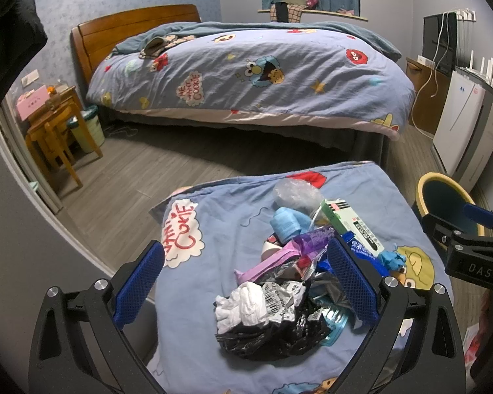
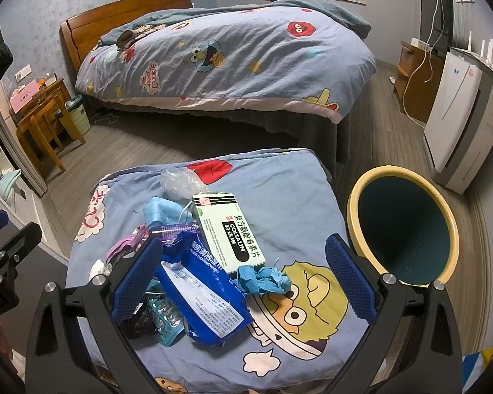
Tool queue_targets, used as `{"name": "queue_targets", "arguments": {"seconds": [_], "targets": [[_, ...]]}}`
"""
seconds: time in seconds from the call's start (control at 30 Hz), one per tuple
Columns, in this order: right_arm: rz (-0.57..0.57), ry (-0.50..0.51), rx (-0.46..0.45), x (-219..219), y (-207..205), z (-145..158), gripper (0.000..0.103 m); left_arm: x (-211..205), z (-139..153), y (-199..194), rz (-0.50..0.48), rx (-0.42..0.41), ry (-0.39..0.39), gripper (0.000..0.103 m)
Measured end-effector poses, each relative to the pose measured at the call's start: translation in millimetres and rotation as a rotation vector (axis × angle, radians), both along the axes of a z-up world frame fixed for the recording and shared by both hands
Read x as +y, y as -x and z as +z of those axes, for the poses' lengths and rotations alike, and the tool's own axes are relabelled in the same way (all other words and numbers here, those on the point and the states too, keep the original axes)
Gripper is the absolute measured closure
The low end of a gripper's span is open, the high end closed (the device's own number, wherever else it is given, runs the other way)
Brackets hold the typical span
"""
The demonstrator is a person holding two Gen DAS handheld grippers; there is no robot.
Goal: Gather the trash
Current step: 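Grasp the blue snack wrapper with the right tool while the left tool grasps the black bag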
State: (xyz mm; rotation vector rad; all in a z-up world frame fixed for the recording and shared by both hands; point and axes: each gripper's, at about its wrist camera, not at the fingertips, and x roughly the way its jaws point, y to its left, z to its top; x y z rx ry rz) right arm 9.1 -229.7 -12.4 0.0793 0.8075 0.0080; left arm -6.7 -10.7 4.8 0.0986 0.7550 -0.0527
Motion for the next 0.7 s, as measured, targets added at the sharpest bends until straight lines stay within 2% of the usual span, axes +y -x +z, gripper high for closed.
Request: {"name": "queue_targets", "arguments": {"seconds": [0.2,0.23,0.27,0.3,0.33,0.5,0.57,0.7], "targets": [[0.008,0.064,0.023,-4,-4,-29,0.006,4,-9,-3,-0.046,-0.001,-0.002,0.005],[0.003,0.11,0.039,-6,-6,-32,0.006,6,-15,-4,-0.053,0.002,-0.014,0.005],[0.002,0.231,0.053,-8,-10,-35,0.006,10,-23,-6,-0.059,0.016,-0.025,0.005],[0.025,0.222,0.077,-8,-11,-41,0.006,15,-30,-9,-0.056,0.036,-0.03,0.005],[0.042,0.276,0.092,-7,-11,-38,0.006,19,-37,-12,-0.054,0.069,-0.027,0.005],[0.181,0.23,0.109,13,-4,-57,0.006,38,-67,-16,-0.027,0.21,0.003,0.005],[0.224,0.222,0.132,23,-5,-69,0.007,41,-78,-13,-0.053,0.248,0.017,0.005],[0.282,0.18,0.248,32,-10,-95,0.029,33,-83,-2,-0.109,0.268,-0.012,0.006]]}}
